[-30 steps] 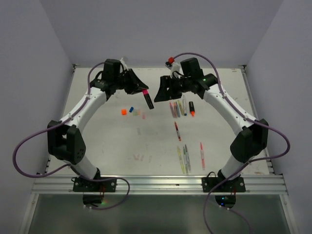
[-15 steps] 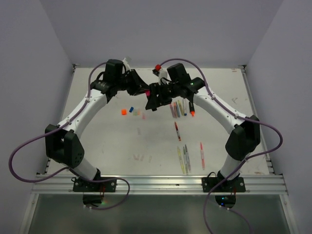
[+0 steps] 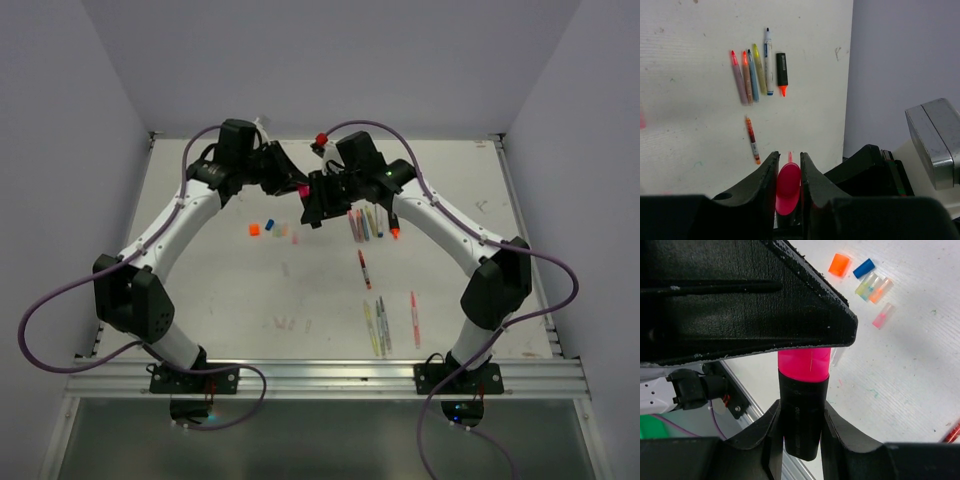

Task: Open the pen caps

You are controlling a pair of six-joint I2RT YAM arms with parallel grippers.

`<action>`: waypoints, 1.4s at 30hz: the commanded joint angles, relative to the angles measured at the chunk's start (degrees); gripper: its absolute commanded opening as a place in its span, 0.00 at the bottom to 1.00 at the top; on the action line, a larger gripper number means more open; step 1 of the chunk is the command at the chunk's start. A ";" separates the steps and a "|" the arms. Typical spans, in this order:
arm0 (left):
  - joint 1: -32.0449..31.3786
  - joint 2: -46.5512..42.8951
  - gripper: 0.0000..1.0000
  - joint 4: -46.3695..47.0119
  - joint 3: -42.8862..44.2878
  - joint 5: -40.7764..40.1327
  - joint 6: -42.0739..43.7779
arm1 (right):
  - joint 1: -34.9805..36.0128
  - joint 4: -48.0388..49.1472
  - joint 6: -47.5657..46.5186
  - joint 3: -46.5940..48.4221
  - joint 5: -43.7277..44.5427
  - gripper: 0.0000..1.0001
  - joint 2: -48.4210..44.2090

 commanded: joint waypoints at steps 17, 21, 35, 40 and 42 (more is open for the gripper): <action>-3.90 -1.66 0.00 0.80 -0.99 -3.26 1.80 | -1.53 3.74 6.38 1.88 -4.65 0.00 0.08; -3.55 1.15 0.00 -2.97 2.96 -7.90 3.55 | -0.92 2.51 5.33 -1.71 -2.99 0.00 -1.05; 1.55 11.27 0.00 -7.56 15.05 -12.84 7.24 | 8.33 0.32 2.96 -22.03 14.95 0.00 -13.80; 2.16 5.83 0.00 -9.64 5.97 -19.42 13.21 | -8.63 -1.97 1.47 -18.87 12.67 0.00 -12.41; 2.51 5.20 0.00 -11.67 3.43 -23.97 16.29 | -11.53 -4.07 -1.87 -15.80 16.07 0.00 -9.78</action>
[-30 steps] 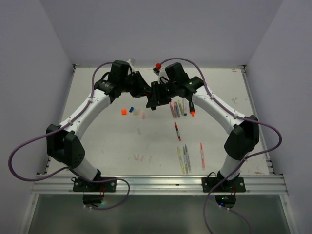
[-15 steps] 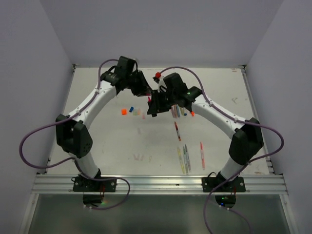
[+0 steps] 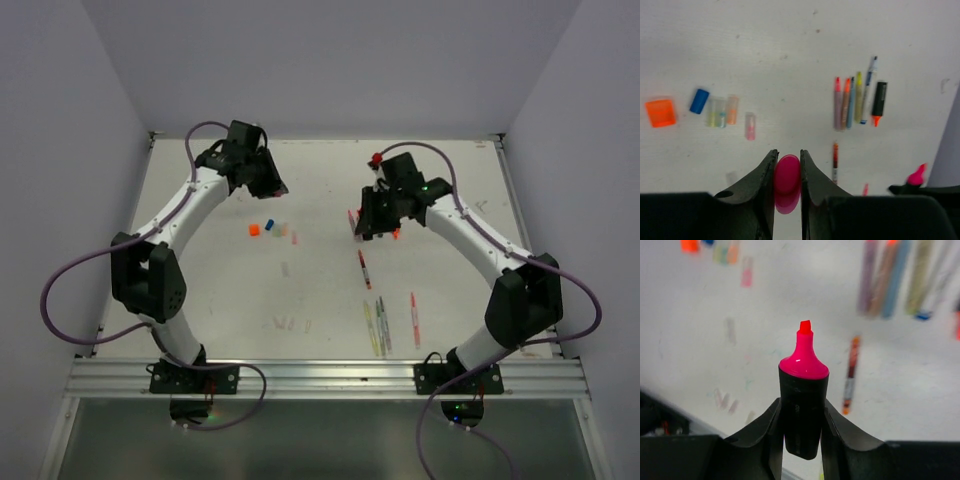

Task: Open the pen caps

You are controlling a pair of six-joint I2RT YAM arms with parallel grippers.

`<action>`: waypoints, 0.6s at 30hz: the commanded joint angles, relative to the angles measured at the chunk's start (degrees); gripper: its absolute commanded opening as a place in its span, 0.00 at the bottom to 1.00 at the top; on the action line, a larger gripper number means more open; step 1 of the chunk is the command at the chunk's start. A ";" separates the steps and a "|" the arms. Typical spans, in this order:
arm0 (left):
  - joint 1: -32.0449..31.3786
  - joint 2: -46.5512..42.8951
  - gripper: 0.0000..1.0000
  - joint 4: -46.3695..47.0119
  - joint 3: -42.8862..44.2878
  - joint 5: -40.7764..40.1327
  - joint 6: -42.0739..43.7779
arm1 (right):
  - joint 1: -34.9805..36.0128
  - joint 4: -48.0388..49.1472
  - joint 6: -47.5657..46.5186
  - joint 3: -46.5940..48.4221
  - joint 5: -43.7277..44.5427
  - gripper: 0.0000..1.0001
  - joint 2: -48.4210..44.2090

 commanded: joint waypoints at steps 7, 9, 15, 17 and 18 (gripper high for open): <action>1.56 -5.95 0.00 -3.74 -9.95 -18.48 8.95 | -17.72 -3.52 -5.53 9.08 7.01 0.00 8.96; 2.61 -5.70 0.00 -3.91 -10.92 -19.88 8.95 | -19.14 -3.52 -6.24 9.79 7.98 0.00 11.16; 6.91 -5.52 0.04 -0.41 -18.39 -17.09 8.07 | -22.22 -3.17 -7.47 11.19 10.88 0.00 17.58; 8.40 -5.08 0.04 2.58 -20.23 -16.47 8.33 | -22.92 -3.25 -7.38 11.46 11.41 0.00 18.90; 8.85 -4.30 0.04 4.25 -20.94 -15.33 8.51 | -23.71 -3.25 -7.38 11.63 11.32 0.00 19.25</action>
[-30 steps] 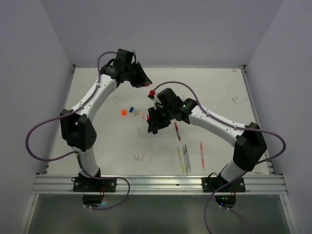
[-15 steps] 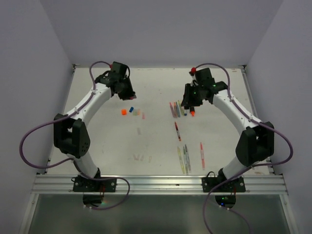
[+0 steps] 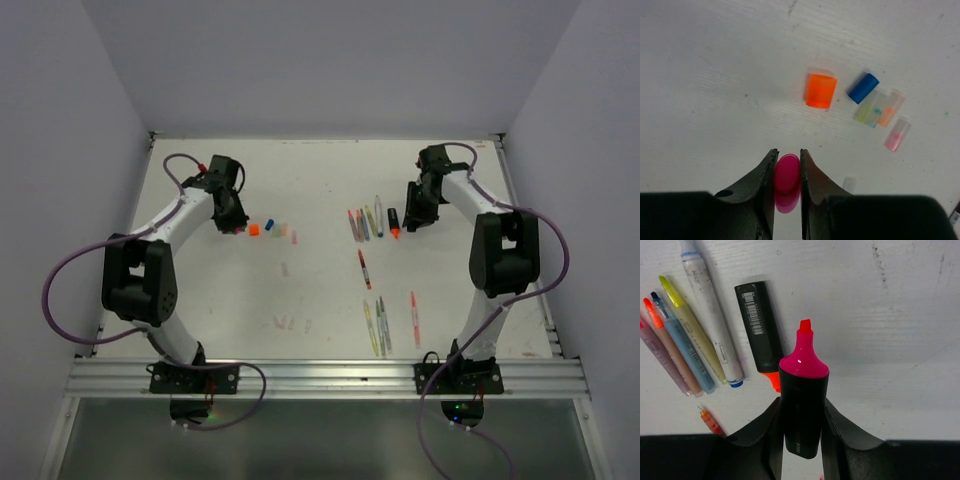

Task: Open the pen caps

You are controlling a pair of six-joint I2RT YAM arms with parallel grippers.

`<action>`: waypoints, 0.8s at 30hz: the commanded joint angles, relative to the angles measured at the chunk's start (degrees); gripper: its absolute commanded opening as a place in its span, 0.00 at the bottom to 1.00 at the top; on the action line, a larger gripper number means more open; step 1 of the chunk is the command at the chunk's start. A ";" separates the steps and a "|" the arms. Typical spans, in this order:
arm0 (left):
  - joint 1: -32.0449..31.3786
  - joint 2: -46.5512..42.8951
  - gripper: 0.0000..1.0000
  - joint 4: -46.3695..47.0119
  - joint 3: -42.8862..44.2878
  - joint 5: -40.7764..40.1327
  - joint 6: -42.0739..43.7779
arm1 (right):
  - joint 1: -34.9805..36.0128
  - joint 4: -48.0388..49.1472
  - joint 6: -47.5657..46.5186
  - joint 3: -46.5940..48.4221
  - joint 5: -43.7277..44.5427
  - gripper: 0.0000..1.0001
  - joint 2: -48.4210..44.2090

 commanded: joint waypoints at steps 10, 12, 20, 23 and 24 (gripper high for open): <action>3.18 5.79 0.11 10.03 -0.77 3.67 1.52 | -2.24 -0.52 -1.22 4.52 0.83 0.01 3.93; 3.26 7.20 0.14 10.47 -0.50 3.93 1.34 | -2.32 -0.35 -1.31 4.43 0.91 0.01 4.45; 3.79 9.49 0.23 10.83 -0.50 3.41 0.90 | -2.32 0.00 -1.48 4.52 -0.58 0.05 6.13; 3.88 9.93 0.29 10.74 -0.77 2.44 0.90 | -2.32 0.53 -1.57 4.25 -1.54 0.06 6.48; 3.88 10.02 0.29 10.74 -0.94 2.26 0.99 | -2.32 0.53 -1.57 4.25 -1.63 0.07 6.48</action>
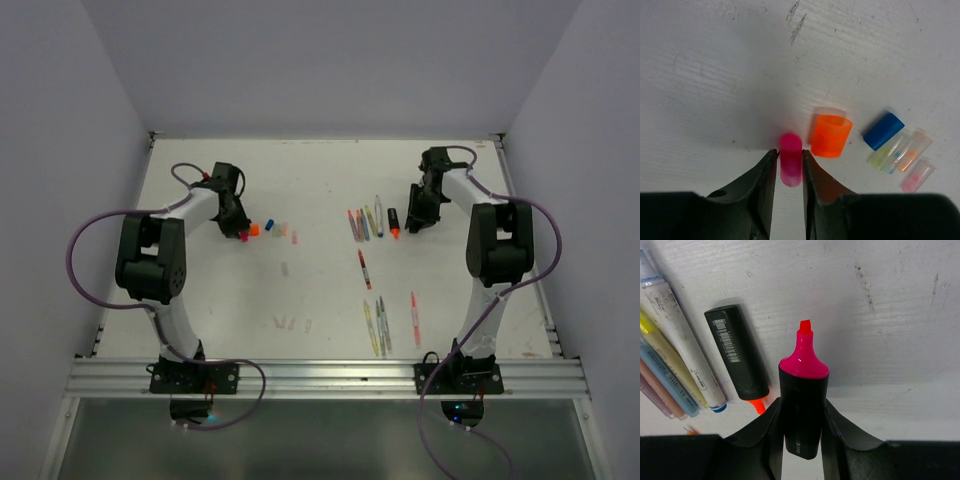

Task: Open the pen caps

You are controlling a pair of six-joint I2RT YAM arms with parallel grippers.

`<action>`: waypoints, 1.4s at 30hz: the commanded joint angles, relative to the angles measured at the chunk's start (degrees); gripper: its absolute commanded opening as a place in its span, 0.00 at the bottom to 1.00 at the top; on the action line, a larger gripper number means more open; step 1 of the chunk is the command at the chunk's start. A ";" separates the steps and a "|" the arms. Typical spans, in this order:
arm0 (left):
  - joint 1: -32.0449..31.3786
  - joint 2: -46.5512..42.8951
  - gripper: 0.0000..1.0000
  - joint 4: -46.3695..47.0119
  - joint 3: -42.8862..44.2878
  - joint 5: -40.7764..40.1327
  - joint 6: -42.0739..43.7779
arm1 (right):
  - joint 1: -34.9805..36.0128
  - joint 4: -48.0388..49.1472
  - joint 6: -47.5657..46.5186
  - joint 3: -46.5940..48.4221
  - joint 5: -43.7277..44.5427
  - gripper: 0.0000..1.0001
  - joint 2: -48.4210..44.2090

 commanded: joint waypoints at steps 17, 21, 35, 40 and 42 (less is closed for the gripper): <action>1.28 -2.97 0.42 0.68 0.96 -2.16 -0.08 | -0.01 0.86 -1.07 1.57 -2.25 0.28 -0.58; 1.28 -4.12 0.45 0.24 1.66 -0.93 -0.35 | -0.01 0.60 -1.24 1.48 -2.25 0.31 -0.59; 1.28 -11.76 0.48 -1.61 0.43 2.06 -2.02 | -0.01 -0.11 -1.33 4.38 -2.43 0.42 0.30; 1.11 -14.40 0.48 -1.61 -0.80 4.26 -3.42 | -0.01 -0.01 -0.89 3.24 -1.90 0.42 -2.34; 1.02 -15.72 0.49 -1.61 -1.41 5.66 -3.69 | 0.08 -1.59 -0.37 3.50 -1.38 0.42 -3.91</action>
